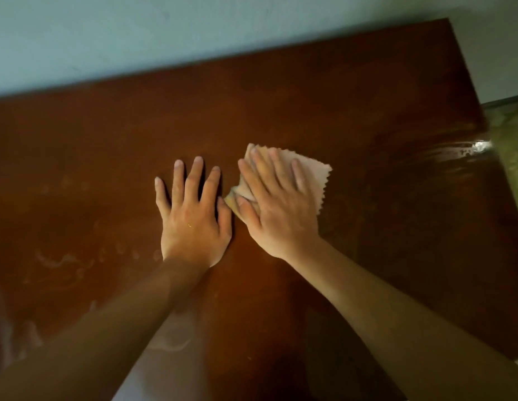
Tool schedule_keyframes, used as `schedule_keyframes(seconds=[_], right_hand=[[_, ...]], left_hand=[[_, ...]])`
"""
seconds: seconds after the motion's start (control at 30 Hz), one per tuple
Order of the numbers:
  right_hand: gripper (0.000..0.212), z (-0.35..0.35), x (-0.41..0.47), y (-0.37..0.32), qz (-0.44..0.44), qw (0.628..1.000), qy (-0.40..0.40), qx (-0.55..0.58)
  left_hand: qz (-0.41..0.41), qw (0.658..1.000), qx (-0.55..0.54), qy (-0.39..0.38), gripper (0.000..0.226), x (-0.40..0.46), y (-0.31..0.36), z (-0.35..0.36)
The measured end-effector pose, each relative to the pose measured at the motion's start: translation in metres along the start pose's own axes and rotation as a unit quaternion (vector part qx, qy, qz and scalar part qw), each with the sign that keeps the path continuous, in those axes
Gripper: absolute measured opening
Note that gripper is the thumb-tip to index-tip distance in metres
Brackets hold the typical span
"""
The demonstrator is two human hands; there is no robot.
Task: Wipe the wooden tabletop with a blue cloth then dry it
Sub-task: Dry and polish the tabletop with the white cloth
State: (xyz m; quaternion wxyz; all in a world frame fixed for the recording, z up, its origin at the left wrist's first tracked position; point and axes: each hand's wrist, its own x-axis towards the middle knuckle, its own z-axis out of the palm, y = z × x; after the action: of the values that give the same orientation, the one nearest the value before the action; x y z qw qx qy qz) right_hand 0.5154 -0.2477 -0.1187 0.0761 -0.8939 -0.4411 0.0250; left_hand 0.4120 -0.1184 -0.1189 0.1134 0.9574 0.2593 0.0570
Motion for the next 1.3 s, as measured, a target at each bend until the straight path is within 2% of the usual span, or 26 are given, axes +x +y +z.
schedule_keyframes(seconds=[0.07, 0.13, 0.27, 0.37, 0.53, 0.67, 0.73, 0.8, 0.87, 0.93, 0.97, 1.03, 1.1, 1.17, 1.3], right_hand=[[0.059, -0.003, -0.001, 0.020, -0.035, 0.999, -0.005, 0.004], [0.060, -0.011, 0.003, 0.052, -0.022, 1.000, 0.002, 0.002], [0.061, -0.022, 0.008, 0.095, 0.113, 0.994, -0.009, -0.008], [0.061, -0.016, 0.008, 0.059, 0.189, 0.982, 0.011, 0.001], [0.056, 0.003, -0.029, -0.014, 0.063, 0.997, 0.032, 0.038], [0.054, 0.002, -0.038, 0.007, -0.023, 0.998, 0.019, 0.056], [0.058, -0.006, -0.041, 0.042, -0.011, 0.998, 0.009, 0.056], [0.059, -0.016, -0.045, 0.084, 0.047, 0.999, 0.000, 0.028], [0.058, -0.025, -0.051, 0.115, 0.093, 0.994, -0.052, -0.017], [0.060, -0.028, -0.052, 0.116, 0.121, 0.985, -0.101, -0.074], [0.061, -0.028, -0.053, 0.105, 0.134, 0.984, -0.095, -0.074], [0.058, -0.024, -0.061, 0.074, 0.150, 0.988, -0.037, -0.007], [0.054, -0.014, -0.082, 0.034, 0.106, 0.993, 0.003, 0.047], [0.054, -0.005, -0.101, 0.004, 0.056, 0.997, 0.007, 0.053], [0.053, -0.002, -0.108, 0.013, -0.012, 0.998, 0.008, 0.063]], left_hand=[[-0.003, 1.000, -0.004, -0.005, 0.053, 0.000, 0.000, -0.001], [-0.008, 1.000, -0.011, -0.009, 0.053, 0.001, 0.000, -0.002], [-0.013, 1.000, -0.015, -0.016, 0.053, 0.001, 0.001, -0.003], [-0.014, 1.000, -0.012, -0.017, 0.053, 0.000, 0.002, -0.004], [-0.021, 0.999, -0.008, -0.026, 0.054, 0.001, 0.001, -0.005], [-0.023, 0.999, -0.020, -0.030, 0.054, 0.000, 0.003, -0.007], [-0.034, 0.998, -0.027, -0.043, 0.056, -0.001, 0.004, -0.010], [-0.043, 0.997, -0.027, -0.058, 0.056, -0.004, 0.008, -0.013], [-0.013, 0.997, -0.015, -0.072, 0.057, -0.018, 0.018, -0.018], [0.030, 0.996, -0.016, -0.082, 0.056, -0.037, 0.033, -0.021], [0.039, 0.995, -0.015, -0.088, 0.056, -0.046, 0.039, -0.021], [0.029, 0.995, 0.001, -0.099, 0.057, -0.059, 0.045, -0.016], [0.020, 0.994, 0.028, -0.099, 0.058, -0.066, 0.044, -0.009], [0.028, 0.994, 0.049, -0.090, 0.057, -0.067, 0.041, -0.004], [0.035, 0.996, 0.042, -0.073, 0.055, -0.069, 0.039, -0.001]])
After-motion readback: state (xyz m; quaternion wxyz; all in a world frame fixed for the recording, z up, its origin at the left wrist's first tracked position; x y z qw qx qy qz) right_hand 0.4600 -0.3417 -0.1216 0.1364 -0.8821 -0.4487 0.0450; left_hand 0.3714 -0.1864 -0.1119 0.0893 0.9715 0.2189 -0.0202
